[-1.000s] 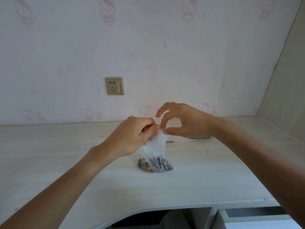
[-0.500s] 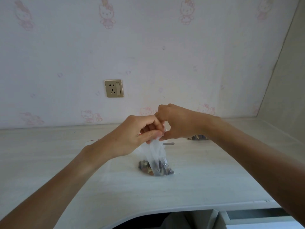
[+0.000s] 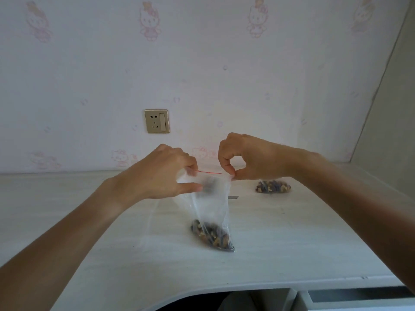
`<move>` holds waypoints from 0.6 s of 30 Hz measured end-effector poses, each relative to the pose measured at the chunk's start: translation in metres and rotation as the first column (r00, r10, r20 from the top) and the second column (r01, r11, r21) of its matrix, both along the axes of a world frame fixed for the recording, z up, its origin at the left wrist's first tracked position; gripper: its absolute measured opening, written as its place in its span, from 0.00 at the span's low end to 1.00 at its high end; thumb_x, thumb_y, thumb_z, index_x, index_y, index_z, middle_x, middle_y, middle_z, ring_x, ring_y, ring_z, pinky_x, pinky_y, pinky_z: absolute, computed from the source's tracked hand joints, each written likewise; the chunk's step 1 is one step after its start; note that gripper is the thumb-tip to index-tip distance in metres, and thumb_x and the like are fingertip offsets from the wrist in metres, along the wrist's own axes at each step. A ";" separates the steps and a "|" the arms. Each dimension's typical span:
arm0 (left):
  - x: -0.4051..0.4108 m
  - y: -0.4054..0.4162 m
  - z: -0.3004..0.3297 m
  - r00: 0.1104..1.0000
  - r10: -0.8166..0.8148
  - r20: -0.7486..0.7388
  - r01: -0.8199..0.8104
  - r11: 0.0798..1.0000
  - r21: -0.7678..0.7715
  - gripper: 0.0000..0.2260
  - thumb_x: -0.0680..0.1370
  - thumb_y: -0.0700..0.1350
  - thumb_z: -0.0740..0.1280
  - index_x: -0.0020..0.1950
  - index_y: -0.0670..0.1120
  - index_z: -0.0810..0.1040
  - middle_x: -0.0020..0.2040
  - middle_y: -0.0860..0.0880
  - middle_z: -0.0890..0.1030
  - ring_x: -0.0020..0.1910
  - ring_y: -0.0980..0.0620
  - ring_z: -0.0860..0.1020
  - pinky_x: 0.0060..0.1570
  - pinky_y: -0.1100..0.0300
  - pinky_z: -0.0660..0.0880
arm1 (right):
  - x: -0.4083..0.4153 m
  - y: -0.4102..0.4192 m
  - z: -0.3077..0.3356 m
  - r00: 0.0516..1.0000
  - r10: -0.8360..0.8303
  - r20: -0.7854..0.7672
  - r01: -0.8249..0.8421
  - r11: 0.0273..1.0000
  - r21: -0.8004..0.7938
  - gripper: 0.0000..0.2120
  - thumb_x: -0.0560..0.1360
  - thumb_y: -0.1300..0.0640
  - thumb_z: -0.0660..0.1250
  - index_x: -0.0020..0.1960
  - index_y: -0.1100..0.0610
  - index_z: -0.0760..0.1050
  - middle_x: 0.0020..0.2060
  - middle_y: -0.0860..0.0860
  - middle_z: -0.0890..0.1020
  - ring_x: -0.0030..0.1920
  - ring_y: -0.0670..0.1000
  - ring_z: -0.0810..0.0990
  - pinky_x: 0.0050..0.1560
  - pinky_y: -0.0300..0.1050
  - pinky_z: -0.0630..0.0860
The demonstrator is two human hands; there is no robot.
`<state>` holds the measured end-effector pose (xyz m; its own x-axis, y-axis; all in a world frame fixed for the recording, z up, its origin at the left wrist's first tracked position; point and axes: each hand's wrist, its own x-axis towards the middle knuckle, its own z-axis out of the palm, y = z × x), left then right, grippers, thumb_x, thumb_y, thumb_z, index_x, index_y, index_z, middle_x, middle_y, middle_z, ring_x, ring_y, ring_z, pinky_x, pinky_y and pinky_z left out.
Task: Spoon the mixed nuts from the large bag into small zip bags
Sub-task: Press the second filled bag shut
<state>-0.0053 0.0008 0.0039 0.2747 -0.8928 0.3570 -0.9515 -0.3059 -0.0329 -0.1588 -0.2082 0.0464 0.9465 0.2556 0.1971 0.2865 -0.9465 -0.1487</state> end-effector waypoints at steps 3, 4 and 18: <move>-0.002 -0.001 0.004 0.999 -0.044 0.005 0.044 0.999 0.005 0.13 0.78 0.65 0.67 0.48 0.57 0.79 0.47 0.61 0.78 0.53 0.61 0.72 0.58 0.58 0.67 | -0.004 -0.007 0.003 1.000 -0.023 0.015 0.024 0.998 -0.063 0.10 0.72 0.66 0.74 0.40 0.53 0.77 0.47 0.46 0.76 0.51 0.47 0.70 0.58 0.48 0.71; -0.004 -0.001 0.004 0.997 -0.076 0.007 0.076 0.997 -0.021 0.10 0.79 0.61 0.68 0.47 0.56 0.80 0.47 0.60 0.79 0.54 0.60 0.73 0.58 0.58 0.68 | -0.005 -0.011 0.004 0.999 -0.039 0.026 0.041 0.995 -0.087 0.11 0.73 0.66 0.73 0.40 0.52 0.77 0.48 0.46 0.75 0.52 0.47 0.70 0.58 0.47 0.71; -0.003 -0.006 -0.006 0.946 -0.225 -0.235 0.131 0.924 -0.359 0.05 0.74 0.50 0.79 0.46 0.53 0.84 0.41 0.57 0.80 0.43 0.53 0.80 0.41 0.69 0.70 | 0.001 -0.028 -0.013 0.972 -0.183 0.148 0.192 0.980 -0.045 0.11 0.76 0.68 0.65 0.44 0.52 0.73 0.44 0.44 0.74 0.49 0.47 0.72 0.52 0.44 0.70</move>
<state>-0.0087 -0.0053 -0.0019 0.2493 -0.7767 0.5784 -0.9496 -0.0789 0.3033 -0.1581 -0.2365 0.0336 0.9418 0.0912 0.3235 0.1172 -0.9912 -0.0617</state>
